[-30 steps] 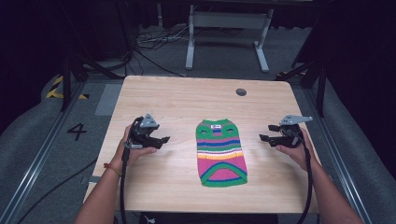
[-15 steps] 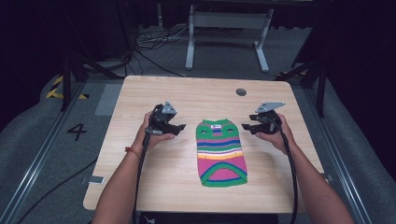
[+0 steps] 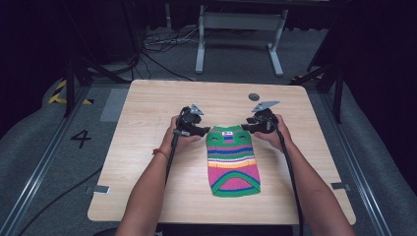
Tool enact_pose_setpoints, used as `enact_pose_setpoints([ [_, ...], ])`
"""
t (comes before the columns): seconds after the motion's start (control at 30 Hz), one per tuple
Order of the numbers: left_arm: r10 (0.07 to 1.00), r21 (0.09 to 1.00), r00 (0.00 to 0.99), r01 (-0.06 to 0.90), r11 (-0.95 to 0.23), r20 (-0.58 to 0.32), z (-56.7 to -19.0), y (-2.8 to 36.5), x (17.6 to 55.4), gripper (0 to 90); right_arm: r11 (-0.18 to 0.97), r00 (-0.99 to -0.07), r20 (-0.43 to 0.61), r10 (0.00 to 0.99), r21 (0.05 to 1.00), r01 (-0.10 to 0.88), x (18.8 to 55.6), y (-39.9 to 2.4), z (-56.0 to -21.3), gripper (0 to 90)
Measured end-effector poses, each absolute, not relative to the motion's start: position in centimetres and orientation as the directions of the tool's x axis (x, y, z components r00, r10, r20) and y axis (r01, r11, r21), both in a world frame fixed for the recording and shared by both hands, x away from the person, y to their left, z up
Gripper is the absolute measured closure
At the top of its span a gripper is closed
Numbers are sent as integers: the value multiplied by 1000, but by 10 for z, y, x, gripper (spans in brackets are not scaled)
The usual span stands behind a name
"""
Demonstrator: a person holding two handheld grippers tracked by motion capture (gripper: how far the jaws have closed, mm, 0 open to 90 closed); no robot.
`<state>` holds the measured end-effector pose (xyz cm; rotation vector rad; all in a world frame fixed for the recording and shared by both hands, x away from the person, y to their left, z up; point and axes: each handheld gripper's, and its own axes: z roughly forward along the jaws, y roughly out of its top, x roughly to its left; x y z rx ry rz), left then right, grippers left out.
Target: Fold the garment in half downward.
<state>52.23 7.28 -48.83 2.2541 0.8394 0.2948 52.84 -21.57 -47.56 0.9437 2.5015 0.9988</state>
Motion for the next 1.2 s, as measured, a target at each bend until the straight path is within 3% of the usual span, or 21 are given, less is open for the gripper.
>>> enact_pose_setpoints([
  [0.1, 647, 680, 762, 494, -542, -38, -492, 65, 526, 540, 554, -755, -5, 655, 682, 477, 534, -209, -480, 634],
  [0.3, 644, 674, 763, 506, -539, -58, -497, 62, 532, 570, 562, -765, 8, 644, 674, 480, 538, -202, -487, 640],
  [0.5, 647, 683, 757, 518, -514, -88, -501, 58, 538, 536, 553, -751, 15, 660, 667, 499, 542, -201, -493, 627],
  [0.8, 654, 667, 755, 509, -544, -42, -498, 43, 547, 497, 513, -703, 31, 710, 662, 547, 540, -214, -494, 591],
  [1.0, 637, 693, 769, 485, -533, -48, -494, 26, 548, 369, 507, -683, 15, 730, 659, 556, 539, -215, -494, 550],
  [1.07, 638, 659, 770, 485, -575, -10, -499, 18, 548, 381, 486, -675, 41, 736, 662, 570, 539, -218, -496, 549],
  [1.2, 638, 669, 768, 504, -546, -58, -502, 20, 552, 392, 451, -664, 95, 742, 661, 599, 539, -222, -498, 553],
])
